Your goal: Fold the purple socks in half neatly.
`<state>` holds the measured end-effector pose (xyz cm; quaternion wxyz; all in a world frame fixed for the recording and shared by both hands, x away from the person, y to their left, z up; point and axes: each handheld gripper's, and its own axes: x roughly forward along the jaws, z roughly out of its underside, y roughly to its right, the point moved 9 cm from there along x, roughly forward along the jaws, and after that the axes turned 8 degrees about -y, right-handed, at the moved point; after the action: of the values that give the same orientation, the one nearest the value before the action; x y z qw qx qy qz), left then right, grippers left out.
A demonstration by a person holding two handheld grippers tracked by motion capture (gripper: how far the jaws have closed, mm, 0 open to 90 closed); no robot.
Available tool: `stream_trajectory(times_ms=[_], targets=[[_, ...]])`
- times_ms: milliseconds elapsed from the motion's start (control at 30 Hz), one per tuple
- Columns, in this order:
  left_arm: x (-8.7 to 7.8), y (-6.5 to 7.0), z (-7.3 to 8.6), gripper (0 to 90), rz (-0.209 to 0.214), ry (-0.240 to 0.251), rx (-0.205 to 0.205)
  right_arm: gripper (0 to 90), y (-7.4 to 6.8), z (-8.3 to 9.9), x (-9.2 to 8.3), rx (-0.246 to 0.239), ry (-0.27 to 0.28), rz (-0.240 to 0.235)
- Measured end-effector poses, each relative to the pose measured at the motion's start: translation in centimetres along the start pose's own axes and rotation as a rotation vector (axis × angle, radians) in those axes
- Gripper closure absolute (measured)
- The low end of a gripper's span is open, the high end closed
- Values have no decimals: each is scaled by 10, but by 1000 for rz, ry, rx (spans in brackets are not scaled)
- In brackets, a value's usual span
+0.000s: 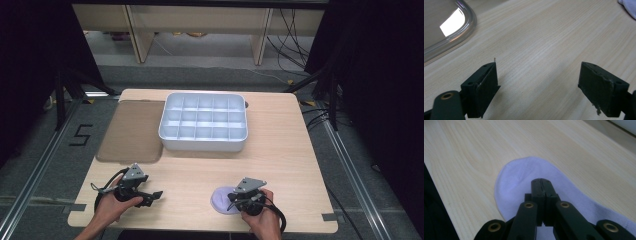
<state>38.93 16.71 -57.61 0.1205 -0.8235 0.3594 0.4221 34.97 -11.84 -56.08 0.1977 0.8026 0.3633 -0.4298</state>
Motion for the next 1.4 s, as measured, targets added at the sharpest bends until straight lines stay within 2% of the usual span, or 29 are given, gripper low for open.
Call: stream_trajectory(times_ms=[67,100,133,200,300,333,367,400,433,533,567,700,733,767,833,867,900,933,967,1000,1033,1167,1233,1300,1333,1367,1400], targets=[[-1,-1,1,153,-3,-10,15,900,0,1,4,2,-6,-1],[0,-1,1,153,-1,-10,16,900,0,2,4,-9,-29,-2],[0,-1,1,153,-1,-10,18,900,1,2,6,-20,-28,1],[0,-1,1,154,-1,-10,17,900,-3,4,8,-12,-56,-13],[0,-1,1,153,-1,-11,18,900,-3,1,11,-47,-42,-4],[0,-1,0,154,-1,-9,17,900,-5,2,10,-18,-64,-8],[0,-1,0,154,-1,-9,17,900,-4,0,12,-28,-44,0],[0,0,0,153,-2,-9,15,900,-6,-1,13,-20,-51,-6],[0,0,0,153,0,-9,18,900,-6,-2,14,-39,-48,-10],[0,0,0,154,1,-7,18,900,-11,-8,18,-42,-50,-16],[1,2,-1,154,5,4,1,900,-14,-9,19,-45,-55,-21],[-1,4,-2,153,9,0,18,900,-25,-20,27,-43,-47,-36],[0,4,-2,154,5,6,6,900,-26,-21,27,-60,-51,-47],[0,7,-3,154,18,12,12,900,-30,-26,30,-89,-42,-50],[0,9,-3,154,24,10,3,900,-38,-32,35,-96,-38,-57],[-1,9,-3,154,28,3,17,900,-41,-33,36,-102,-53,-66],[-1,11,-3,155,39,11,4,900,-45,-37,38,-120,-50,-74],[-1,13,-3,155,49,11,-6,900,-48,-39,40,-120,-44,-77],[-1,14,-4,156,56,9,5,900,-52,-42,42,-109,-40,-82],[-1,15,-4,160,62,7,3,900,-55,-44,44,-121,-53,-90],[-1,16,-3,169,67,4,1,900,-58,-48,46,-132,-38,-90],[0,22,-5,185,82,17,-4,900,-67,-56,52,-139,-32,-99],[0,24,-5,195,89,14,5,900,-73,-60,55,-156,-34,-114],[0,26,-5,197,96,6,2,900,-76,-61,56,-150,-33,-119],[-1,25,-4,203,91,-10,39,900,-77,-61,56,-146,-42,-117],[0,28,-5,208,98,7,10,900,-79,-64,58,-146,-30,-113],[0,29,-4,211,101,-2,34,900,-81,-64,58,-155,-31,-115]])
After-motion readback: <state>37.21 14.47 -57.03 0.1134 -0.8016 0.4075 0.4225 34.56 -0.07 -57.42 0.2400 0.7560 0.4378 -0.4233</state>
